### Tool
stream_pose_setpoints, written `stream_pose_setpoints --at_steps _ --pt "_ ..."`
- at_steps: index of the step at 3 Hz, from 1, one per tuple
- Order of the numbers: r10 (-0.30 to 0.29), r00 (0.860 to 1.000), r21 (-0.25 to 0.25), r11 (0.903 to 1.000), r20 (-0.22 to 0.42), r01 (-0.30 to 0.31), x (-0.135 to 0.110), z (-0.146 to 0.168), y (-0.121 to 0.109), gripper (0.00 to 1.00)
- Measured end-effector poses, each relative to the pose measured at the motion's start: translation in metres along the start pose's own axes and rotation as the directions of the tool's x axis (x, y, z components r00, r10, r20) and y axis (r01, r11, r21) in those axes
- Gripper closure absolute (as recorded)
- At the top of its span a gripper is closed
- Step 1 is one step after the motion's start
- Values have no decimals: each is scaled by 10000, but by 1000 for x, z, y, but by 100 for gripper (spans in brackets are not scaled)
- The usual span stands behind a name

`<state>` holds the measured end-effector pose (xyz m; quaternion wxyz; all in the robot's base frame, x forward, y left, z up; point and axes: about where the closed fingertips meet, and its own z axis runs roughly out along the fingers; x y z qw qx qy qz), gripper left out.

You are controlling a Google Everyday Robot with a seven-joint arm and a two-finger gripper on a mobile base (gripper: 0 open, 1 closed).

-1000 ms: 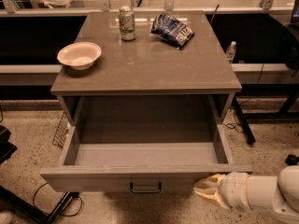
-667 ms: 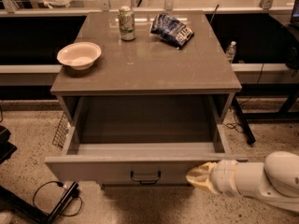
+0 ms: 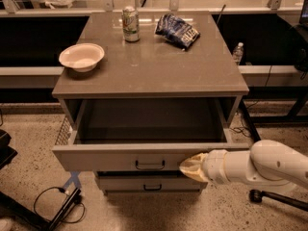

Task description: Close top drawer

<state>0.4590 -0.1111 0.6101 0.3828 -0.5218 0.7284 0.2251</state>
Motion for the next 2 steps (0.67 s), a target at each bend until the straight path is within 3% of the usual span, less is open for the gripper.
stream_pose_setpoints --at_steps 2 --pt "-528 9982 127 9985 299 524 -35 34 -50 100"
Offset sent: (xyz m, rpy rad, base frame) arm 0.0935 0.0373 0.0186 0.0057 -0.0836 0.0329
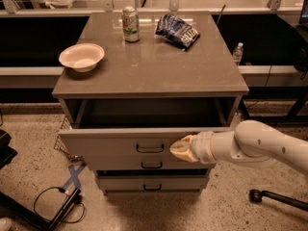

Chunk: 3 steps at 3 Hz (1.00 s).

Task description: Close top drawer

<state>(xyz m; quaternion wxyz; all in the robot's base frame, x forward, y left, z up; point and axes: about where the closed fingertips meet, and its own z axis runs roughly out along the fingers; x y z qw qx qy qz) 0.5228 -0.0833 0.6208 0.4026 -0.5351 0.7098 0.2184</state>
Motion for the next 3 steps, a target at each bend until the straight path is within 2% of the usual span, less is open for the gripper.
stream_pose_setpoints --at_steps 3 --pt "-567 9966 -127 9983 606 575 -59 53 -52 100"
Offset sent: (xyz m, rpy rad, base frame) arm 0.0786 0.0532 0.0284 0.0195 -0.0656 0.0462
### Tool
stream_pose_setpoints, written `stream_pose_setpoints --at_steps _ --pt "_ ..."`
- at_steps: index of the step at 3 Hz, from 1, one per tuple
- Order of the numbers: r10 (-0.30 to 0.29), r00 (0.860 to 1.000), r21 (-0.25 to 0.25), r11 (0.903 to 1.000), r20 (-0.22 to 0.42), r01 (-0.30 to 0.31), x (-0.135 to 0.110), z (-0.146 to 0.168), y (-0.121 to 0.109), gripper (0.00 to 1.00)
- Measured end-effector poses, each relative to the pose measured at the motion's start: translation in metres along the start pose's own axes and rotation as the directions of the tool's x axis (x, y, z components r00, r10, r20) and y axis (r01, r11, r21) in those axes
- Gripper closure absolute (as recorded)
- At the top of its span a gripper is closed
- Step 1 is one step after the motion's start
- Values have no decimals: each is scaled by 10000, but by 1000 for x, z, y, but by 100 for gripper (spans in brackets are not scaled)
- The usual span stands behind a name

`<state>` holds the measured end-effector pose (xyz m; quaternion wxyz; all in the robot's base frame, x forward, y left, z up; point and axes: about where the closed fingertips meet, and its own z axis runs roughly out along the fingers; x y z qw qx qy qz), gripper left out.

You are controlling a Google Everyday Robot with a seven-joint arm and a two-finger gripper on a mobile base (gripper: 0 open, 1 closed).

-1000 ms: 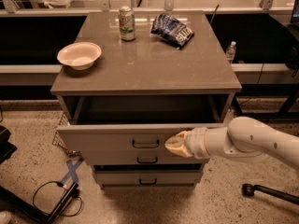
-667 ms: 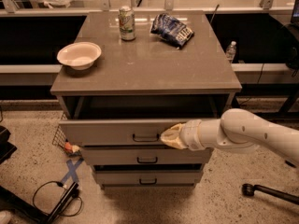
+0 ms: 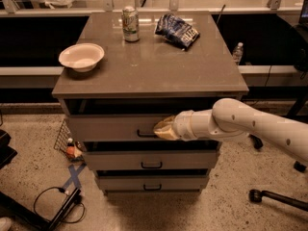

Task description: Close top drawer

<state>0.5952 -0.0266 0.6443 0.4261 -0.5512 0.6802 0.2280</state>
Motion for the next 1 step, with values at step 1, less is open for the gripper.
stream_pose_setpoints --at_steps 1 --pt "0 10000 -6 10000 18 0 -1 1 -1 100"
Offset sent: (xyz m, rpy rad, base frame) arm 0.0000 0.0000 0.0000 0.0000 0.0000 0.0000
